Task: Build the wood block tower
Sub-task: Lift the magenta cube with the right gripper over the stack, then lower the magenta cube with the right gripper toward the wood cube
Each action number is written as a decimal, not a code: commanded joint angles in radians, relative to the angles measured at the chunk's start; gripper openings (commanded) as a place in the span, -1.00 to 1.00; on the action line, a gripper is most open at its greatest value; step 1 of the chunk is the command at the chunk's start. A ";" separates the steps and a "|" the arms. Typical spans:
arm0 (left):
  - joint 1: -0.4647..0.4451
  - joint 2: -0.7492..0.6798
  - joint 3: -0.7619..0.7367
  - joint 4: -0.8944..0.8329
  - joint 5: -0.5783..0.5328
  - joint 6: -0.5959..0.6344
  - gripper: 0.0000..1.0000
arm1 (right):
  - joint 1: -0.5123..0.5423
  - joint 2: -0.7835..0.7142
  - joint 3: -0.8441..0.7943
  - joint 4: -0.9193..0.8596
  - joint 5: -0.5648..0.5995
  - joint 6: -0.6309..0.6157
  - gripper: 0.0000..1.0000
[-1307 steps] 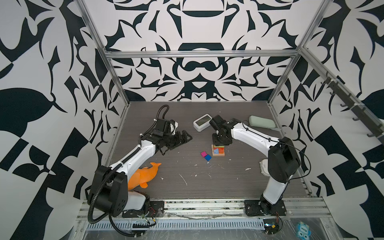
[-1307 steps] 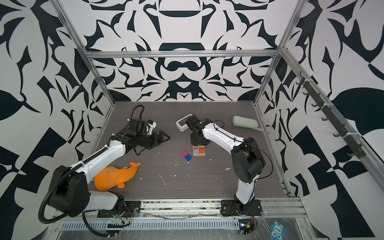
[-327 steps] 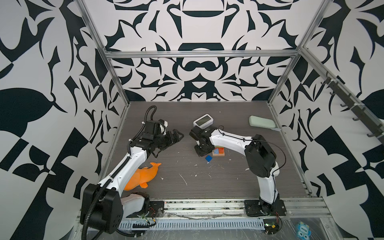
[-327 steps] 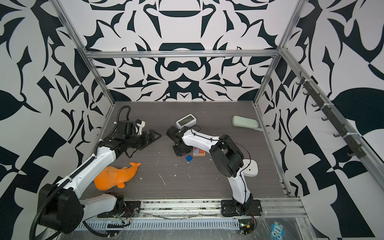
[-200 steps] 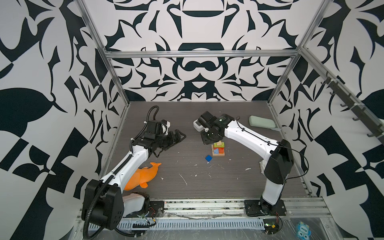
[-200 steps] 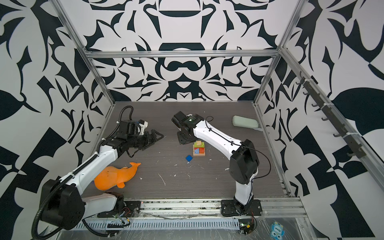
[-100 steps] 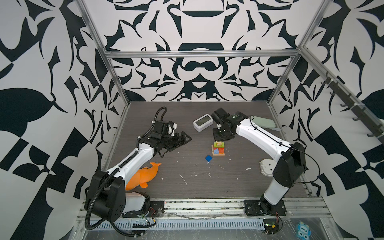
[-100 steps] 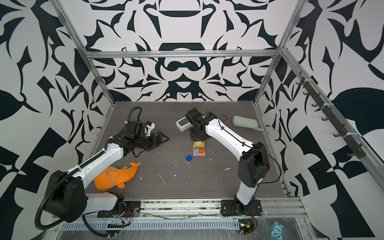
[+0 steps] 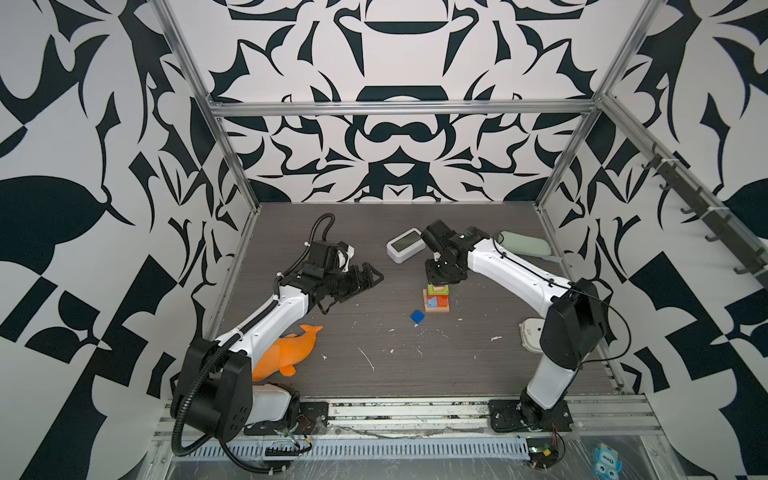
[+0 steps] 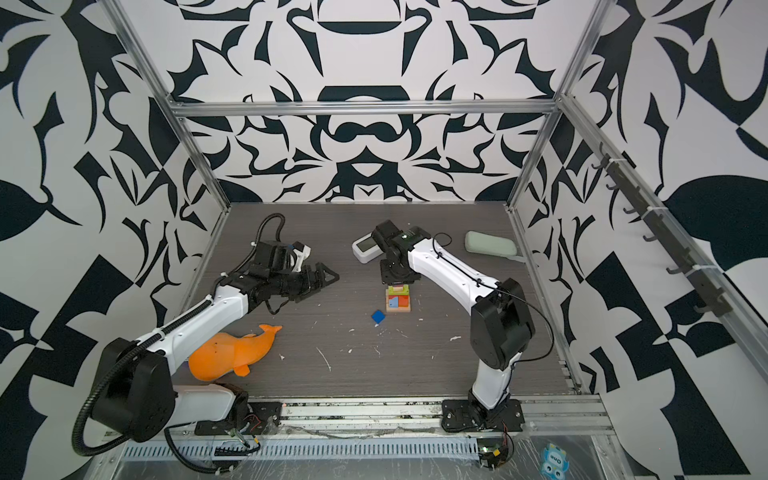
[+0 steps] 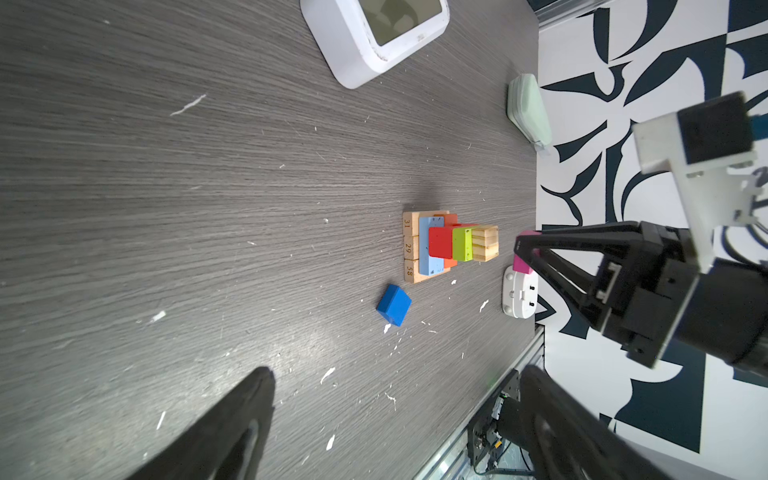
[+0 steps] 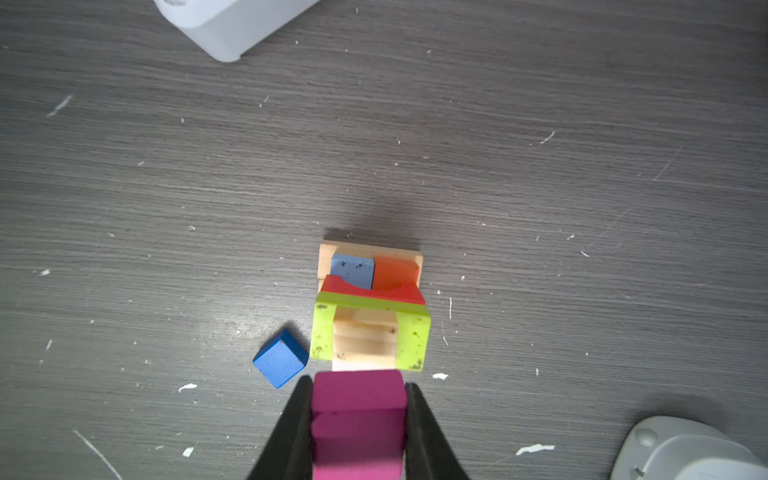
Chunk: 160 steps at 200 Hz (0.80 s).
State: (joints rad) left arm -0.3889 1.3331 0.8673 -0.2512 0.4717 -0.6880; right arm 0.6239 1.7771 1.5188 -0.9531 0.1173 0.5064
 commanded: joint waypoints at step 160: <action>-0.004 -0.001 0.019 -0.002 0.007 0.002 0.88 | -0.003 0.010 -0.032 0.039 0.031 0.006 -0.47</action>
State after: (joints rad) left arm -0.3912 1.3331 0.8673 -0.2508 0.4717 -0.6880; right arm 0.6231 1.7889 1.4940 -0.9161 0.1242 0.5060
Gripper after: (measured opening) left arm 0.941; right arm 0.298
